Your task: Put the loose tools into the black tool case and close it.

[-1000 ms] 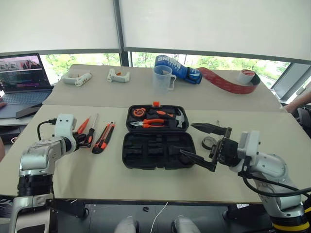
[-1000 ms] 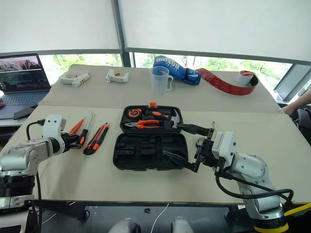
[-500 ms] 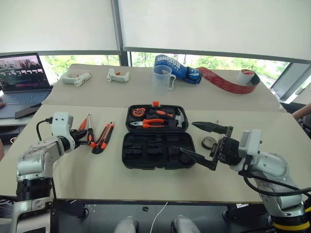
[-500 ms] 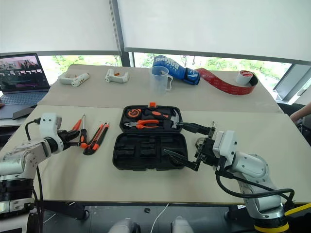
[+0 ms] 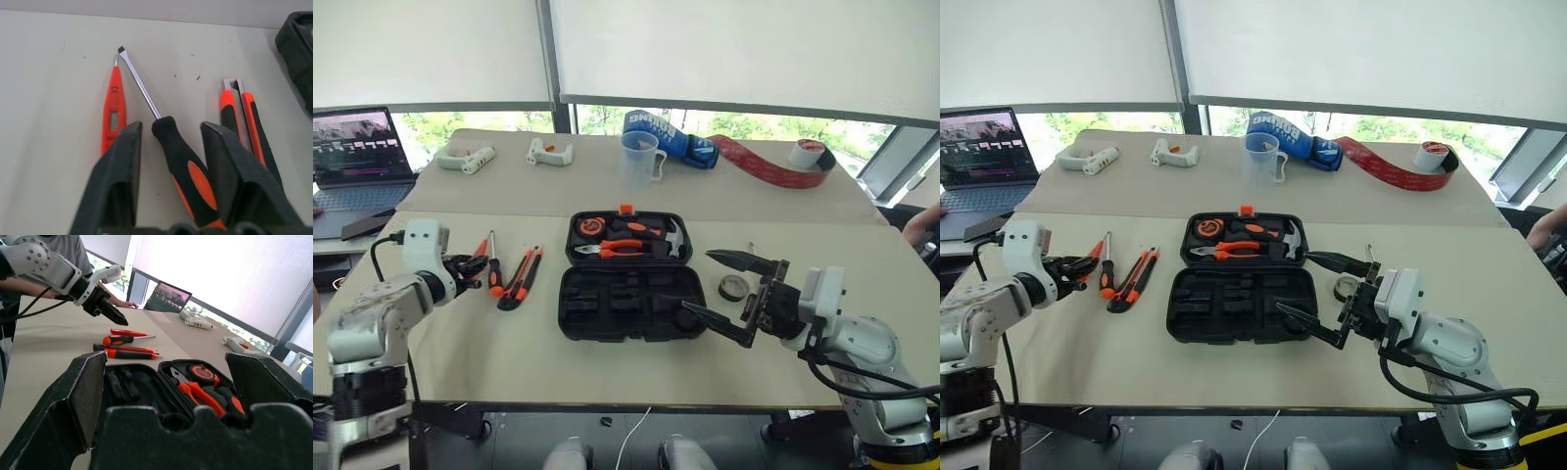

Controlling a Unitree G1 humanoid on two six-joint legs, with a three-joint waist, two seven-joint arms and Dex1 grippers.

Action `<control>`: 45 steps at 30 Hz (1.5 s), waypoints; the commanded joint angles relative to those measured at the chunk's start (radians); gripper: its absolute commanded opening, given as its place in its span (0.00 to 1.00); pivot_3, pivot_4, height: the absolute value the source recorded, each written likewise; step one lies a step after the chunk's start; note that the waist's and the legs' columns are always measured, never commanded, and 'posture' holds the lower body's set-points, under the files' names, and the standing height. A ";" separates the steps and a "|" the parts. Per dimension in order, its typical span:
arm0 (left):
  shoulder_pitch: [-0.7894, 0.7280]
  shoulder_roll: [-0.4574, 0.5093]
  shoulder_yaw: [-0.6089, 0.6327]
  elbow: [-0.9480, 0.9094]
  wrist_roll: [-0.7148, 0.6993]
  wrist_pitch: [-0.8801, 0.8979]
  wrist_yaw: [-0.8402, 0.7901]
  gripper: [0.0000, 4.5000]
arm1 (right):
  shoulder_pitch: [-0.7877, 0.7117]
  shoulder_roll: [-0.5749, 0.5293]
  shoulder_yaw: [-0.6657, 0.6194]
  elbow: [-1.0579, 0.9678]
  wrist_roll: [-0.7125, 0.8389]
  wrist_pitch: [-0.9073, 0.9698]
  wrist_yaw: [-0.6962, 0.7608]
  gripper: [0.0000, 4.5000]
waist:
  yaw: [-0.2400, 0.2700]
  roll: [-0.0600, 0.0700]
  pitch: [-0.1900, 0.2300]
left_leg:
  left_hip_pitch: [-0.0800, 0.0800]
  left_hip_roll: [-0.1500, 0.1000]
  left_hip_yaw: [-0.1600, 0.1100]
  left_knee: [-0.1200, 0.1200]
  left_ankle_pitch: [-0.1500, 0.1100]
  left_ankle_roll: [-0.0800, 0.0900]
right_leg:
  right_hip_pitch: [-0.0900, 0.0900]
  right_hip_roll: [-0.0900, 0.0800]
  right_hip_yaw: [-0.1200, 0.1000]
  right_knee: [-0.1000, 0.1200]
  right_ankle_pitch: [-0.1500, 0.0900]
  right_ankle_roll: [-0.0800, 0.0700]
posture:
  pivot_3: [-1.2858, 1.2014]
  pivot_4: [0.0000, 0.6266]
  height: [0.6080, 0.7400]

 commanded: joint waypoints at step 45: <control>-0.013 -0.194 -0.022 -0.148 -0.003 -0.310 -0.039 0.20 | -0.028 -0.009 -0.075 -0.029 0.027 0.015 -0.026 1.00 | 0.001 -0.001 0.001 | -0.001 -0.001 -0.002 -0.001 0.000 -0.001 | 0.000 -0.001 0.000 -0.001 0.001 -0.001 | 0.52 0.24 1.00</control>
